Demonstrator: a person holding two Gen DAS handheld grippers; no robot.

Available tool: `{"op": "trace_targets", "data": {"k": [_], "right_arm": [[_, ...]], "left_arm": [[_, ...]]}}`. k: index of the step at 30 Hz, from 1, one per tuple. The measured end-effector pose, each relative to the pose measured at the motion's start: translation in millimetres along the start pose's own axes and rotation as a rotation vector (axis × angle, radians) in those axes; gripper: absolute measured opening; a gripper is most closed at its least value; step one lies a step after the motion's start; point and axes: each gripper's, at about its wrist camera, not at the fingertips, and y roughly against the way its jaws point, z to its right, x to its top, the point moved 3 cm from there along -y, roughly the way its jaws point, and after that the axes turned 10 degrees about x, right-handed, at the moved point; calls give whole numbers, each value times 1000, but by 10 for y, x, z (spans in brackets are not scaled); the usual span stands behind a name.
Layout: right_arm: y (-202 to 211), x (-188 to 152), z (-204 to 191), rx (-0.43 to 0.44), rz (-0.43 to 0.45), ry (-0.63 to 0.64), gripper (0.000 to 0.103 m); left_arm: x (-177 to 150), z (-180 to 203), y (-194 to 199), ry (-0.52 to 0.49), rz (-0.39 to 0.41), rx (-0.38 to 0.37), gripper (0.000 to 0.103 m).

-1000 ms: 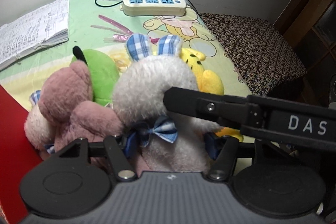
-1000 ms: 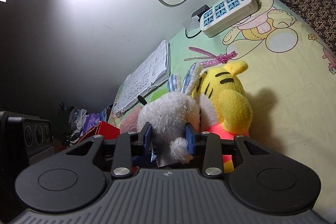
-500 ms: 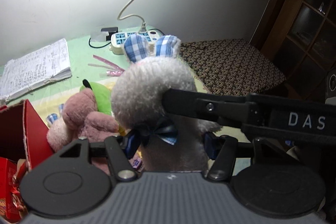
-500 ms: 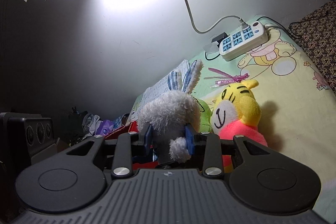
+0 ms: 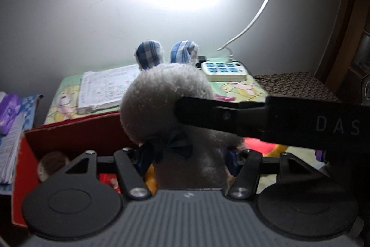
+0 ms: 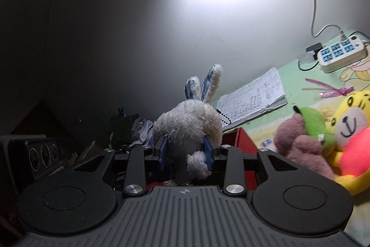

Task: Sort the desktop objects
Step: 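Lift the bunny and carry it with the right gripper into the red box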

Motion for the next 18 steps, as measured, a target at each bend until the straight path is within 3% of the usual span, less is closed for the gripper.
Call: {"op": "trace_targets", "data": {"k": [6, 11, 18], "right_arm": [[-973, -328, -142, 69, -113, -30, 36], [-1621, -613, -159, 88, -193, -28, 36], [-2018, -874, -169, 102, -255, -101, 36]], "left_arm": [[-250, -784, -217, 27, -78, 157, 62], [-449, -1278, -410, 39, -158, 239, 63], [-608, -1640, -562, 11, -221, 314, 63]]}}
